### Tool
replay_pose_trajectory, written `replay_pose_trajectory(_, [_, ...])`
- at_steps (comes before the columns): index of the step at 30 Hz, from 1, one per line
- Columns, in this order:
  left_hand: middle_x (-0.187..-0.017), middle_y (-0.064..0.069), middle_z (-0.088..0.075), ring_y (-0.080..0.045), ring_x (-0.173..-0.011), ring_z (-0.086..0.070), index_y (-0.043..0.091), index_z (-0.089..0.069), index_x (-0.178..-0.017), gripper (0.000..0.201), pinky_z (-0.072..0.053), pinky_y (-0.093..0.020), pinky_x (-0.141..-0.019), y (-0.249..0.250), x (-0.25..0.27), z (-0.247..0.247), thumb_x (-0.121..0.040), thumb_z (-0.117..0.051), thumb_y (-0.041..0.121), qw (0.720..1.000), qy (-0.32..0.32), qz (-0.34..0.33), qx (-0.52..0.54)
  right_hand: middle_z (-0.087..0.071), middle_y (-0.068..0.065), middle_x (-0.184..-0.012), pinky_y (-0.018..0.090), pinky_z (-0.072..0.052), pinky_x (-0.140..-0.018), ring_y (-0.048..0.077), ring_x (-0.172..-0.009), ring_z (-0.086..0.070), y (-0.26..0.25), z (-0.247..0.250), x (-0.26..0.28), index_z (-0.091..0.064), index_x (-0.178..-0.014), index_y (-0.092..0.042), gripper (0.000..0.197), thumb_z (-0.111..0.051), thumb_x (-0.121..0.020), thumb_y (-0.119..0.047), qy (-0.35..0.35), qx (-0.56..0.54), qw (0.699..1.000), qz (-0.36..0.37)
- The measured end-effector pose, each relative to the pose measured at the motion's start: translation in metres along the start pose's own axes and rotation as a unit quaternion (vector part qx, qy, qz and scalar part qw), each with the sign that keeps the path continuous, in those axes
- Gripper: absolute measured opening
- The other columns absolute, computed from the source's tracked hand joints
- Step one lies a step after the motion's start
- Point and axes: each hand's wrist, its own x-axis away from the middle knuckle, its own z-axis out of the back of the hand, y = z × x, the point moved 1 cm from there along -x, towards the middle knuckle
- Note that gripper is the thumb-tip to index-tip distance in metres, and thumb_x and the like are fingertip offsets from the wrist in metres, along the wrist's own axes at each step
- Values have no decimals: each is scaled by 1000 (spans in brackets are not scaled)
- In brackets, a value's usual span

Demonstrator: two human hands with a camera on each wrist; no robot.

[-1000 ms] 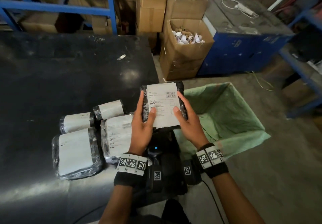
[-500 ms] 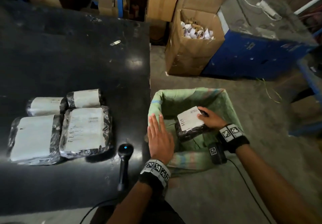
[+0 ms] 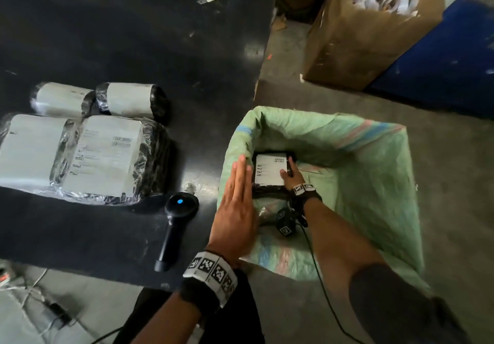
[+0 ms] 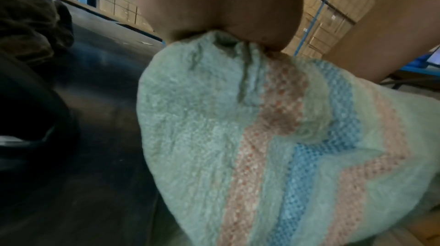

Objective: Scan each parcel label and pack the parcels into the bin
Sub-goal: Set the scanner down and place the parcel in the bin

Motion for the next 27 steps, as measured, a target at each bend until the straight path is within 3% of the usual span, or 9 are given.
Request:
replay_pose_trajectory(5, [-169,-9,13,-25,-157,8,1,-7,-159,76,-22,-45,-125,-15,2,-5,-92,-42,4,1000,7,-1,-3,-17,11,-164,35,-38,-107,40,-135,-45,26,-32,-23,5,-158,-23,71,-41,-103,-22,-21,108,994,-8])
replay_pose_trajectory(9, [-169,-6,13,-23,-157,7,9,-7,-161,75,-15,-45,-127,-12,-4,2,-97,-43,24,1000,-19,-4,-24,-9,20,-164,34,-31,-114,40,-145,-31,12,-15,-39,6,-157,-13,73,-40,-104,-33,-69,209,974,-53])
replay_pose_trajectory(11, [-170,-4,9,-21,-157,5,13,-7,-162,74,-13,-45,-127,-7,-4,14,-98,-40,32,999,-35,-2,-8,-16,20,-163,35,-28,-115,37,-146,-29,-15,10,-29,-14,-157,-10,67,-43,-102,-35,-65,232,970,-34])
replay_pose_trajectory(14, [-168,-9,-15,-25,-157,-10,17,-24,-160,68,-20,-44,-126,-10,4,56,-97,-36,41,999,-27,-8,43,-47,17,-149,37,-38,-107,35,-134,-47,-89,46,35,-51,-141,-8,46,-46,-101,-29,-36,196,980,0])
replay_pose_trajectory(17, [-152,-18,-46,-36,-145,-38,15,-48,-148,63,-34,-48,-118,-32,23,120,-92,-38,42,998,45,-8,39,-57,16,-139,39,-39,-108,35,-129,-52,-147,67,104,-62,-130,-6,41,-47,-100,-30,31,166,984,56])
replay_pose_trajectory(20, [-143,-18,-53,-37,-137,-46,15,-49,-147,61,-41,-51,-112,-81,46,181,-93,-40,43,993,119,16,22,-68,8,-122,48,-49,-100,28,-113,-64,-180,49,167,-63,-123,-21,50,-49,-88,-54,81,110,982,133])
replay_pose_trajectory(21, [-143,-19,-52,-37,-136,-46,16,-47,-148,62,-41,-52,-111,-102,53,198,-94,-40,46,990,141,30,8,-71,5,-113,49,-53,-94,25,-106,-67,-187,37,187,-62,-121,-27,53,-49,-82,-61,95,83,980,156])
replay_pose_trajectory(23, [-147,-20,-47,-40,-140,-41,22,-38,-154,68,-39,-56,-112,-148,64,222,-93,-39,53,985,158,65,-17,-73,2,-103,48,-55,-90,22,-98,-69,-196,0,224,-63,-118,-30,46,-52,-83,-59,105,51,975,189])
replay_pose_trajectory(27, [-166,-18,-18,-40,-155,-5,40,-8,-159,82,-12,-54,-125,-222,70,241,-89,-35,72,991,99,87,-10,-72,-1,-98,47,-51,-97,25,-102,-68,-186,-92,259,-56,-128,-34,51,-54,-85,-61,80,10,988,129])
